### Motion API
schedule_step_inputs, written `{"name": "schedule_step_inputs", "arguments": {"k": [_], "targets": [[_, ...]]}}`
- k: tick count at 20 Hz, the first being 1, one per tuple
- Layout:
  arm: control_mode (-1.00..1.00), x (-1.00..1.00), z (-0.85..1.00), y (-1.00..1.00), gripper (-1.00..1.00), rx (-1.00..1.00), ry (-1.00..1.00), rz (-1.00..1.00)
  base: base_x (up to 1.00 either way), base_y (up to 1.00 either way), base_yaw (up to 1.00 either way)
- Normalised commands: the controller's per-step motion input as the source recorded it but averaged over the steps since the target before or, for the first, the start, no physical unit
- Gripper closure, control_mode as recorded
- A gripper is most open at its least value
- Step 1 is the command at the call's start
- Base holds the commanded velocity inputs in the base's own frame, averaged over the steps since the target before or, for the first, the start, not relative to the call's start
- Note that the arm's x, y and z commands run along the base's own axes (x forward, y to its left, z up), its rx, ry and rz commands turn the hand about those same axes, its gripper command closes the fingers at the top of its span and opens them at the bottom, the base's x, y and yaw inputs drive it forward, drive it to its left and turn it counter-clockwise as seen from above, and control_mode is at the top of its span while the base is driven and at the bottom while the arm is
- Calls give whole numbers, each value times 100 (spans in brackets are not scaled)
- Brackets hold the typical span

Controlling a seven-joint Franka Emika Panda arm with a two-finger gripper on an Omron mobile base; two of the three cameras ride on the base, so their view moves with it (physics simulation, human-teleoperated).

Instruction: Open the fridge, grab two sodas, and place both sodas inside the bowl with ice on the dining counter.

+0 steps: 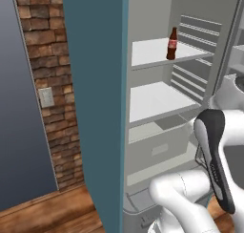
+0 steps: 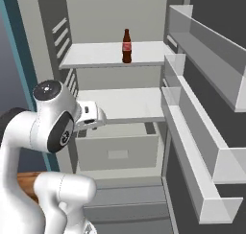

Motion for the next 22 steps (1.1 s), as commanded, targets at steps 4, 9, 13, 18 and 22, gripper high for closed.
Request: {"name": "schedule_step_inputs", "arguments": {"k": [4, 9, 13, 18, 22], "targets": [[-100, 27, 61, -16, -100, 24, -42, -7, 0, 0, 0], [-100, 33, 47, -9, -100, 29, -39, -7, 0, 0, 0], [-100, 36, 31, 0, -100, 14, -23, -8, 0, 0, 0], [-100, 10, 7, 9, -100, -1, -4, -3, 0, 0, 0], [-100, 35, 46, 0, -100, 1, -19, -12, 0, 0, 0]]}}
